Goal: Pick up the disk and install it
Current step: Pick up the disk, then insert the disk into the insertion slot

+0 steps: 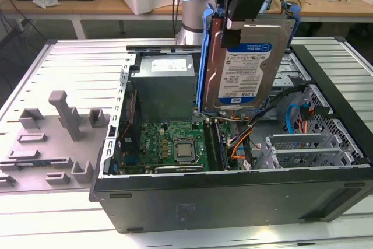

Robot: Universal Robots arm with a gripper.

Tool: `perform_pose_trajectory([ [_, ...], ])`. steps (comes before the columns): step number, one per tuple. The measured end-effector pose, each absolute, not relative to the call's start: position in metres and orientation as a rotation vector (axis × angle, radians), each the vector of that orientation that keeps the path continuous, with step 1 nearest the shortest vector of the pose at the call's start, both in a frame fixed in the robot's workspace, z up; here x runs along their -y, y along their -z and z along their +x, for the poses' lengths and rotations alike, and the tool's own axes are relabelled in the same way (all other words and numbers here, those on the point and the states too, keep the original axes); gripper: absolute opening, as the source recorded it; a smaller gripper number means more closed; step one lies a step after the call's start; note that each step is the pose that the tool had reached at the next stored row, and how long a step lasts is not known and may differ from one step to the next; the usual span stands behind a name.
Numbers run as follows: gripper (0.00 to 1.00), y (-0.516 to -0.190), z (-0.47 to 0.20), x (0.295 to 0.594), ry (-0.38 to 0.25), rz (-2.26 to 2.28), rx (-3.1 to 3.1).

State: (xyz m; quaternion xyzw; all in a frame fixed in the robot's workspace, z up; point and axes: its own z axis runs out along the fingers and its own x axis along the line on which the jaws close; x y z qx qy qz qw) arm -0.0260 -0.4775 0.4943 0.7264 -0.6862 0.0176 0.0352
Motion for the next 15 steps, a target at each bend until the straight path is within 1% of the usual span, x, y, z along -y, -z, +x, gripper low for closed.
perform_pose_trajectory([
  [1,0.37,-0.4943,-0.0195,0.4867,-0.054,2.232,2.109],
  [15,0.37,-0.4942,-0.0166,0.4868,-0.054,2.232,2.109],
])
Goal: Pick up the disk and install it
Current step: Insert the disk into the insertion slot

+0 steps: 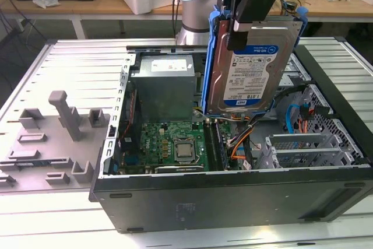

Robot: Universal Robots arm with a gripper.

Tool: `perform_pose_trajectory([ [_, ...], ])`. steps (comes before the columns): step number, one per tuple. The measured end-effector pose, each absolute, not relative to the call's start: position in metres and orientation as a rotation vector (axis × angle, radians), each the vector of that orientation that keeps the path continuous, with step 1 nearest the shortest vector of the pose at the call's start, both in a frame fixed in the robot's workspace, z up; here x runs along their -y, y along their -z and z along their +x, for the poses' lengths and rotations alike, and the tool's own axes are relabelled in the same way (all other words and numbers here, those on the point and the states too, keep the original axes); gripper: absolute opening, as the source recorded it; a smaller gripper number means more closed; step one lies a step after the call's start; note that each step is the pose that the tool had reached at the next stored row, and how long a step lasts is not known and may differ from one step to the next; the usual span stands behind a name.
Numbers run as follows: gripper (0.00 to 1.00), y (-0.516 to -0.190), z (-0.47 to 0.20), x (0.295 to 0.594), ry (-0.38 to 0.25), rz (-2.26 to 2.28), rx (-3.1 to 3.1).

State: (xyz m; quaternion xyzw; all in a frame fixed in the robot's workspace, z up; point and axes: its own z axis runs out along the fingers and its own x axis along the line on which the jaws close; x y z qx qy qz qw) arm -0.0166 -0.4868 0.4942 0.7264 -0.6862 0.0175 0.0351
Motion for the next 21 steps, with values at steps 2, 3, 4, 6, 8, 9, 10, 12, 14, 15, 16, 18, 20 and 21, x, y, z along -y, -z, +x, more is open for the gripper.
perform_pose_trajectory([
  [2,0.37,-0.494,-0.014,0.487,-0.054,2.233,2.109],
  [3,0.37,-0.494,-0.011,0.487,-0.054,2.233,2.109],
  [4,0.37,-0.494,-0.009,0.488,-0.054,2.233,2.109],
  [6,0.37,-0.494,-0.004,0.488,-0.054,2.233,2.109],
  [8,0.37,-0.494,0.001,0.489,-0.053,2.233,2.109],
  [9,0.37,-0.494,0.004,0.489,-0.052,2.233,2.110],
  [10,0.37,-0.494,0.007,0.489,-0.051,2.234,2.110],
  [12,0.37,-0.494,0.012,0.490,-0.050,2.234,2.111],
  [14,0.37,-0.494,0.026,0.495,-0.049,2.235,2.111],
  [15,0.37,-0.494,0.030,0.496,-0.049,2.235,2.111],
  [16,0.37,-0.494,0.036,0.498,-0.049,2.235,2.111],
  [18,0.37,-0.494,0.044,0.501,-0.049,2.235,2.111],
  [20,0.37,-0.494,0.049,0.503,-0.048,2.235,2.111],
  [21,0.37,-0.494,0.053,0.505,-0.048,2.235,2.112],
])
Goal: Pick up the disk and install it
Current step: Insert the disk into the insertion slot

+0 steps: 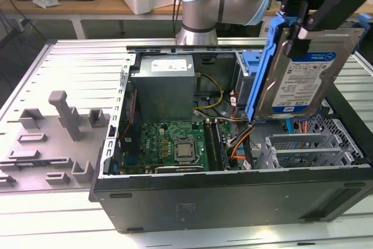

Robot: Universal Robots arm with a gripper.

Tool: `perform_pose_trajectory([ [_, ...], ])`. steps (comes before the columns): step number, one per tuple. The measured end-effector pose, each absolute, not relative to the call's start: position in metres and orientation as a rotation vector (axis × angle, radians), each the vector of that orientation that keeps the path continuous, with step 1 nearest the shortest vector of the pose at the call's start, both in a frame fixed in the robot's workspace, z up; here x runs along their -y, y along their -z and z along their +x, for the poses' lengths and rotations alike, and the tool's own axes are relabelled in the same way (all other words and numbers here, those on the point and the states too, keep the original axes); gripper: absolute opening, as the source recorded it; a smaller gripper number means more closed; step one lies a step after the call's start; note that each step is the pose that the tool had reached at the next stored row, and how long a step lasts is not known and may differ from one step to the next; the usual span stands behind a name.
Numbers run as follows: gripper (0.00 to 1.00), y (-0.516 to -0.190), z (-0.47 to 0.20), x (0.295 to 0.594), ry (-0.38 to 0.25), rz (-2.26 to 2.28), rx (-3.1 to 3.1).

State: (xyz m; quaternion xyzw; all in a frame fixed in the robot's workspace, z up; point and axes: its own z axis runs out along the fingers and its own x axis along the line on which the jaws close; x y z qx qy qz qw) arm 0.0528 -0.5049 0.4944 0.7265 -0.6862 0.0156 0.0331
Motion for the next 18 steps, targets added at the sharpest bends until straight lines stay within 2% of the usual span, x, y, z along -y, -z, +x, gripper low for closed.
perform_pose_trajectory([
  [18,0.37,-0.494,0.090,0.518,-0.055,2.234,2.127],
])
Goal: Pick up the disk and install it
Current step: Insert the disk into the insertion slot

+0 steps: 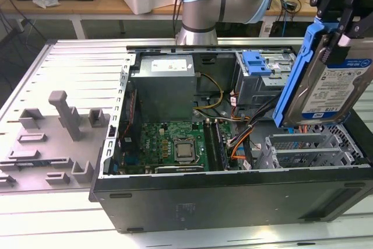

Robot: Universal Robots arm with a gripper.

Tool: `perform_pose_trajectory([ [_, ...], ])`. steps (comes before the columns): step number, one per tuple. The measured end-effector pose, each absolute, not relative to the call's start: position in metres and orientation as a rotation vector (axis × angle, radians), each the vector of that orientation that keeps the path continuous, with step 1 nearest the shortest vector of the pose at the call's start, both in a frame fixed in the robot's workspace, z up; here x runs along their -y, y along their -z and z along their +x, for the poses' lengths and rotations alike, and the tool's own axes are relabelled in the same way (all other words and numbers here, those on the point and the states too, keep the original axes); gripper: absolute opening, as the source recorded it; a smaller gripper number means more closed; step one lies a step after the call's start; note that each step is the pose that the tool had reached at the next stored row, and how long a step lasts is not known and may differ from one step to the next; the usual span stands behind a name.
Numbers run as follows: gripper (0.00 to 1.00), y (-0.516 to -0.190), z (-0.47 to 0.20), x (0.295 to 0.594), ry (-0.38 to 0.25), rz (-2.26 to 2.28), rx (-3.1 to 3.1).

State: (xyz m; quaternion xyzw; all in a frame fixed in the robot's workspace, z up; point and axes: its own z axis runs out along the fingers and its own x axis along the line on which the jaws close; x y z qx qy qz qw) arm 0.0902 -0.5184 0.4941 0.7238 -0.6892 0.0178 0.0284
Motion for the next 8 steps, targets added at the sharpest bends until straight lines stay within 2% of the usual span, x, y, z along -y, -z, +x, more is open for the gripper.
perform_pose_trajectory([
  [8,0.37,-0.4937,0.0907,0.5184,-0.063,2.221,2.147],
])
